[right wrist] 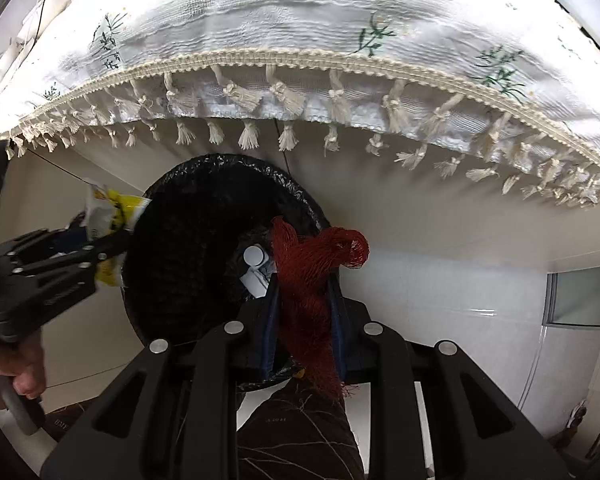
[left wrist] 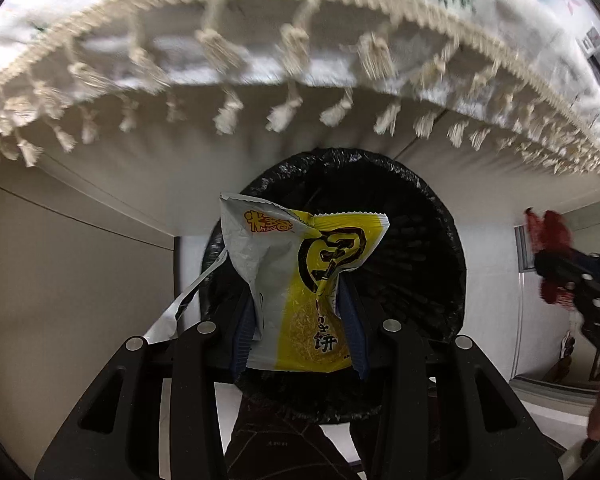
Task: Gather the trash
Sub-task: 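Open the left gripper to drop the yellow wrapper while the right drops the red net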
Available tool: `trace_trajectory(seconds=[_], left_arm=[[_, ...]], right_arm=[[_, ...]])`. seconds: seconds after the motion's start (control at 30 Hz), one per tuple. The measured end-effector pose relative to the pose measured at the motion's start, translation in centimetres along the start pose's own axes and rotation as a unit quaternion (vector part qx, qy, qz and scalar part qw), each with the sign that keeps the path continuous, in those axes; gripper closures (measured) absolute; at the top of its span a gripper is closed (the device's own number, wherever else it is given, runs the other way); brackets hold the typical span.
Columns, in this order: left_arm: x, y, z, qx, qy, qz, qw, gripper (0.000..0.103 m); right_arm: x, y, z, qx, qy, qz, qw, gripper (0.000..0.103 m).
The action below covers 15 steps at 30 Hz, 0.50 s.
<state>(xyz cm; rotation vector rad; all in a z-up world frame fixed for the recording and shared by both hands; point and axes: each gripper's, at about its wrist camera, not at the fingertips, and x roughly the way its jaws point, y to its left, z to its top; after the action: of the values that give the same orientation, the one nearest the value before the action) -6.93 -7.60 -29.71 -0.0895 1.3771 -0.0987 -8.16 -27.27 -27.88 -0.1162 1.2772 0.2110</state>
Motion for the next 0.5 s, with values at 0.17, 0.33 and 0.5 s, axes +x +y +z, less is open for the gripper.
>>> trace_trajectory(seconds=[0.17,0.33,0.5], left_arm=[[2.0,-1.3,-0.2,0.020,0.010,-0.002,0.9997,0.065],[3.8,-2.3,-0.5,0.038,0.018,-0.002,0.9991,0.065],[4.6,-3.2,-0.6,0.054,0.024,-0.009,0.9982,0.062]], right_arm=[[-0.1,-0.9,-0.7,0.014,0.010,-0.007,1.000,0.082],[0.0,-1.9,-1.4,0.023,0.013,-0.010,1.000,0.082],[0.1,-2.1,-1.7,0.025,0.016,-0.010,1.000,0.082]])
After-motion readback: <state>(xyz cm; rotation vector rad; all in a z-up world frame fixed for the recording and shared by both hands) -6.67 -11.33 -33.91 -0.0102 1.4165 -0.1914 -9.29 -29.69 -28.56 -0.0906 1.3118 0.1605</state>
